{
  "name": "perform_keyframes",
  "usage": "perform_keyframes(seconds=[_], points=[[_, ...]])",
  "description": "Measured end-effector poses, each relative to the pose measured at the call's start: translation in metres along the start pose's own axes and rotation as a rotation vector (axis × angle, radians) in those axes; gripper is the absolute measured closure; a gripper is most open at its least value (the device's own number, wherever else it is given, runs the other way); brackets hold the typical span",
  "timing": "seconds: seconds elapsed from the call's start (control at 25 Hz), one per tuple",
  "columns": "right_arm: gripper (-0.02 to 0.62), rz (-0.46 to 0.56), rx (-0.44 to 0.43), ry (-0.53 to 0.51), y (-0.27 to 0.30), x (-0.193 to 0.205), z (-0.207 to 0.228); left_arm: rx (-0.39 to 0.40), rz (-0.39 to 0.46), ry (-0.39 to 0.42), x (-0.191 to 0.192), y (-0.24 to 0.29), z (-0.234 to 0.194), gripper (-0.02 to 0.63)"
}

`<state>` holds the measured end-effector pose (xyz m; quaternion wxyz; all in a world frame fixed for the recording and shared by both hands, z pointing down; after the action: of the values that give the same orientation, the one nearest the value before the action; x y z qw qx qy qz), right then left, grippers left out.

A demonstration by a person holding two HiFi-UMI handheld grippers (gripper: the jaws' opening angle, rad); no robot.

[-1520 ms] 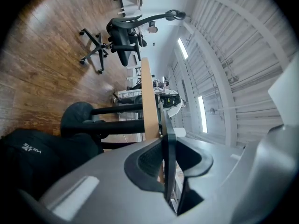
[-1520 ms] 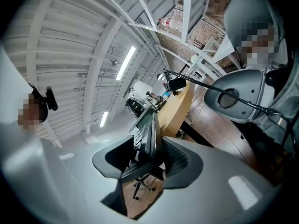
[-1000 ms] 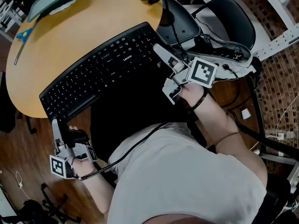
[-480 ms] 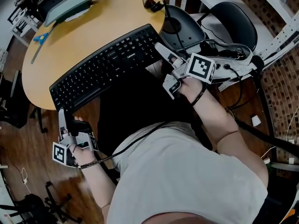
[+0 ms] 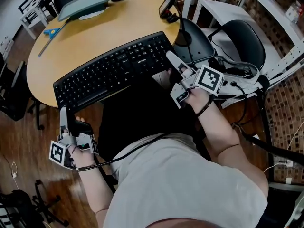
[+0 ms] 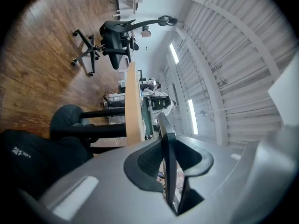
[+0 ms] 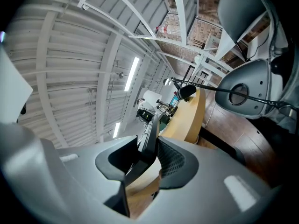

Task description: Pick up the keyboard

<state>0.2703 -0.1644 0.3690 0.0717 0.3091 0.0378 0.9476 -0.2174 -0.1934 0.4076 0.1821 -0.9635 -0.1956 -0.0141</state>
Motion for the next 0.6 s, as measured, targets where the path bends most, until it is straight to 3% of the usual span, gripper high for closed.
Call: perform_keyframes(seconds=[0.6], points=[[0.459,0.098,-0.185,-0.037,0.024,0.017,0.029,0.144,-0.010,0.112,-0.002,0.005,-0.030,0.462]])
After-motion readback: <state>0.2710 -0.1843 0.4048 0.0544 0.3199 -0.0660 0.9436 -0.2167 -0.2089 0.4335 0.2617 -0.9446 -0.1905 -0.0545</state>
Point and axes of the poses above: the fingertips, and each gripper's own axes: y forward along the fingers, z to its right, x out of its underside, the point moved 10 cm from there along -y, backward along the fingers, and after that the axes turned 15 degrees about x, right-handed, at the moved point
